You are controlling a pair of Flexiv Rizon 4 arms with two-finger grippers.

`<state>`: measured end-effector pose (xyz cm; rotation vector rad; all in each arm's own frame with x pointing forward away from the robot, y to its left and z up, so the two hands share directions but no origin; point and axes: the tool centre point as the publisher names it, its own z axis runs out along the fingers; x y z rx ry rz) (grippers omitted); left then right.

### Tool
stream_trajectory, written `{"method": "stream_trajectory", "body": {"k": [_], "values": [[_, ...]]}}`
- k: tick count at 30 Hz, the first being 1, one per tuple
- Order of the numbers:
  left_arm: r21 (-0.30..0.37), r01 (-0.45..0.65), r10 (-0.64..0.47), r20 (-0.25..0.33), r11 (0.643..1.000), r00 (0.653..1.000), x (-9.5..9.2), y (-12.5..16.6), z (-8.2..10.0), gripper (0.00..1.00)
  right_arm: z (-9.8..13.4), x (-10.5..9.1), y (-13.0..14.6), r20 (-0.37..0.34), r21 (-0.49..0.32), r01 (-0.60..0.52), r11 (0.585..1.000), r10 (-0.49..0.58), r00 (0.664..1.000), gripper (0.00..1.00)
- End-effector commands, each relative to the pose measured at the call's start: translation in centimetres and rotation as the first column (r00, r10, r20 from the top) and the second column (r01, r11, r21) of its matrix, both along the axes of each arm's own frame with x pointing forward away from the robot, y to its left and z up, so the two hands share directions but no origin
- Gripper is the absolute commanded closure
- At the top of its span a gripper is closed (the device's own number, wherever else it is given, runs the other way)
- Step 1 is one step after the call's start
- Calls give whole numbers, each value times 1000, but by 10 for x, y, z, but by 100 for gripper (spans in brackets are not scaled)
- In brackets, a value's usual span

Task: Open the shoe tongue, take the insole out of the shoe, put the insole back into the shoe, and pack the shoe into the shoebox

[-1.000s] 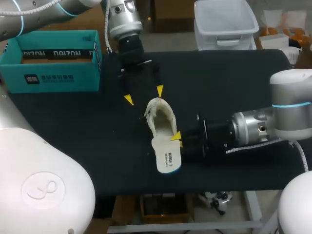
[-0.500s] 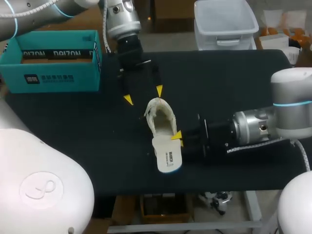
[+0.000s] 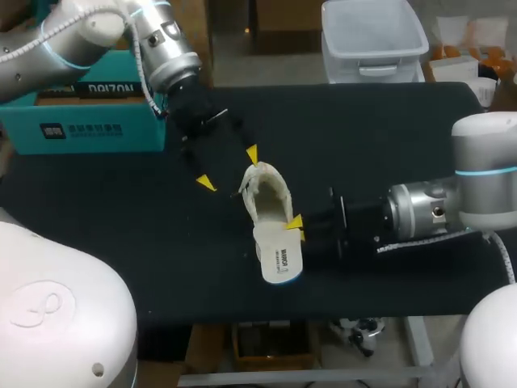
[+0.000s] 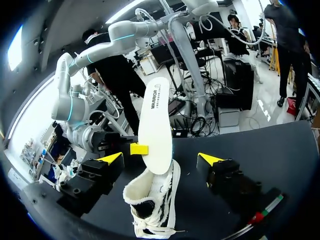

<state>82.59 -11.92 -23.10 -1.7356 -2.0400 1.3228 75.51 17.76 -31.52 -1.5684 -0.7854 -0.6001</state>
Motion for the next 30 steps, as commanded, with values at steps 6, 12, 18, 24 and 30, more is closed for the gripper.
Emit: {"method": "stream_trajectory", "body": {"k": [6, 12, 18, 24, 30], "values": [[-344, -359, 342, -111, 868, 933, -35, 4, -15, 0, -1, 0, -2, 2, 13, 3, 1000, -3, 1000, 100], [-339, -391, 359, -156, 856, 920, -47, 3, -21, 0, -3, 0, -3, -2, 15, 7, 1000, -7, 1000, 100], [-339, -391, 359, -156, 856, 920, -47, 3, -21, 0, -2, 0, -5, 0, 9, 12, 1000, -12, 1000, 100], [-339, -391, 359, -156, 856, 920, -47, 3, -21, 0, -3, 4, -6, 14, 15, 1, 1000, -1, 1000, 100], [-354, -408, 402, -94, 842, 911, -68, -13, -31, 0, -6, 9, -3, 19, 20, 0, 1000, -1, 1000, 100]]}}
